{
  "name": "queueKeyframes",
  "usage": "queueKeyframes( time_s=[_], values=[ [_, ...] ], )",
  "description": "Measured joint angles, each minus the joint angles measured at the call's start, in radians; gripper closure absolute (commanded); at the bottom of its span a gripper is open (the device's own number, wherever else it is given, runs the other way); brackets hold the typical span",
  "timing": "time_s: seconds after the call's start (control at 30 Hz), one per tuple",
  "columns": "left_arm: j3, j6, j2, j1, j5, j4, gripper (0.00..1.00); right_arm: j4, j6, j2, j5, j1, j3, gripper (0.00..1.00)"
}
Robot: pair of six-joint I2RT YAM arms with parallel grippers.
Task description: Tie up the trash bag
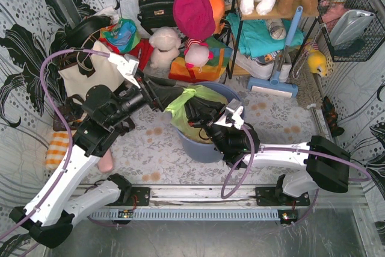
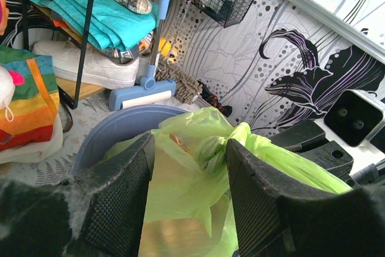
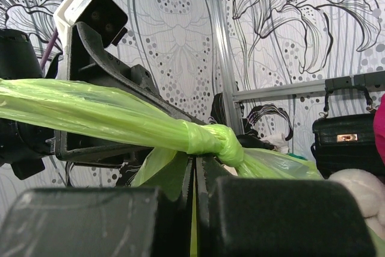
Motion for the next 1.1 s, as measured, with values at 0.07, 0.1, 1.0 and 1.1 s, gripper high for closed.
queueKeyframes(
  time_s=[0.07,0.1,1.0,1.1],
  values=[
    [0.004,-0.004,0.011,0.000,0.014,0.001,0.41,0.000,-0.007,0.000,0.005,0.000,0.000,1.00],
    [0.006,-0.006,0.018,0.000,0.029,0.004,0.41,0.000,-0.010,0.000,0.009,0.000,0.000,1.00],
    [-0.152,-0.081,-0.022,-0.023,0.326,0.053,0.44,-0.007,-0.171,0.000,0.056,0.004,0.002,1.00],
    [-0.147,-0.059,-0.049,-0.024,0.289,0.013,0.44,-0.007,-0.171,0.000,0.056,0.004,0.002,1.00]
  ],
)
